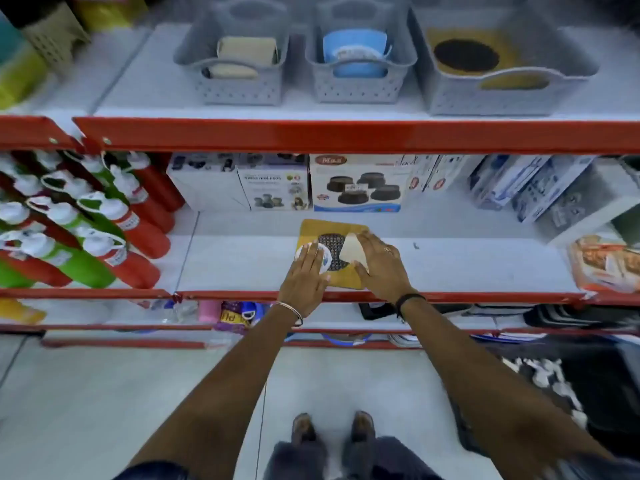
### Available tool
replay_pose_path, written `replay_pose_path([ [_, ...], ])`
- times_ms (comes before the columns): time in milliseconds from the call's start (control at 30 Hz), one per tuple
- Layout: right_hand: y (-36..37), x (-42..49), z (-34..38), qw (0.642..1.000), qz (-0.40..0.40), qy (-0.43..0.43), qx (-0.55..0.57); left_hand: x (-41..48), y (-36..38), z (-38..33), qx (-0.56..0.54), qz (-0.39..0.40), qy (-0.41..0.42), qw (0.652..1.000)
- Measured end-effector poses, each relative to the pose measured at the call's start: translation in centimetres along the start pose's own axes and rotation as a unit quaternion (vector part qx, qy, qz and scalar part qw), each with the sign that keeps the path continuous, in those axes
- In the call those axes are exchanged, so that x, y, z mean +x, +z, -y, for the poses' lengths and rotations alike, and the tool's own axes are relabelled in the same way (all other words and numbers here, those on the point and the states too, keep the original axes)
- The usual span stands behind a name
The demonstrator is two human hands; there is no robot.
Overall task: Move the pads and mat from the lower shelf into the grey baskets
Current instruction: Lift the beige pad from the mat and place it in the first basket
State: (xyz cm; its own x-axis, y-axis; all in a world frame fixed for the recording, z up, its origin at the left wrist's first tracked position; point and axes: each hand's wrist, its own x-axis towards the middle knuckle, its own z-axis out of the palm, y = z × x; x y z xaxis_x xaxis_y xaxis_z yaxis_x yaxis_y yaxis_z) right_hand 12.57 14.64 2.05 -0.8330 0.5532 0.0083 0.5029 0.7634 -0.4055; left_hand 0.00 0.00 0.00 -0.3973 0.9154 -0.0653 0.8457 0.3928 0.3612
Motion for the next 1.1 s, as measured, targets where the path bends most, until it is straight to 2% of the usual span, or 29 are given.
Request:
replay_pose_path([
  [100, 1.0, 2.0, -1.8, 0.993, 0.093, 0.062, -0.041, 0.2, 1.5, 0.8, 0.034, 0.034, -0.045, 0.998],
  [200, 2.1, 3.0, -3.3, 0.981, 0.164, 0.100, -0.023, 0.2, 2.7, 1.0, 0.049, 0.042, -0.056, 0.996],
  [400, 3.3, 2.0, -3.5, 0.993, 0.067, 0.096, 0.020, 0.2, 3.1, 1.0, 0.058, 0.049, -0.071, 0.995],
  [533, 2.9, 0.8, -2.6, 0.984, 0.093, 0.120, 0.095, 0.0, 2.4, 0.7, 0.044, 0.057, -0.071, 0.995],
  [667, 0.4, -0.8, -1.7, 0.981, 0.080, 0.087, 0.154, -1.4, 0.5, -0.9, 0.025, -0.006, -0.063, 0.998],
  [867, -7.7, -3.0, 0.3, 0.971, 0.137, 0.025, 0.192, -4.8, -4.2, -3.5, -0.002, -0.082, -0.044, 0.996],
  [1100, -19.0, -4.6, 5.6, 0.967, 0.136, -0.089, 0.198, -6.4, -14.6, -5.6, -0.003, -0.173, -0.036, 0.984],
])
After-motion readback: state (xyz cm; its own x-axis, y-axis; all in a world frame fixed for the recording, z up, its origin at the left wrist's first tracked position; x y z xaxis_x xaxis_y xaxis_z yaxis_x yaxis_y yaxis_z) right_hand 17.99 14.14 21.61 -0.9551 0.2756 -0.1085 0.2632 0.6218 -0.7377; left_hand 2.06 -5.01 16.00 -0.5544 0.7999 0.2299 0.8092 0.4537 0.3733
